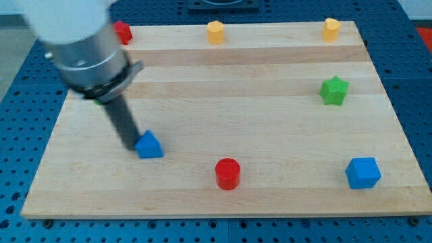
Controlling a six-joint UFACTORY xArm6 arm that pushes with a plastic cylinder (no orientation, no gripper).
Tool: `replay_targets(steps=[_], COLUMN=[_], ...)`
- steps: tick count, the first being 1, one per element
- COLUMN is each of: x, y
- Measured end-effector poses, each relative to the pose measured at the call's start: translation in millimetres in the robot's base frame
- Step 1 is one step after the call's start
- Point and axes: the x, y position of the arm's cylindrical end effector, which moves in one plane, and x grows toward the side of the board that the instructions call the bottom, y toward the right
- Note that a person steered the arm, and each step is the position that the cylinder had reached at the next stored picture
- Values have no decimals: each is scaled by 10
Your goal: Move the blue triangle to the top left of the red circle
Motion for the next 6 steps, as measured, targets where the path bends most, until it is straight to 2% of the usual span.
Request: replay_targets(steps=[1, 3, 4, 6], x=[-102, 385, 446, -12], y=[142, -230, 23, 713])
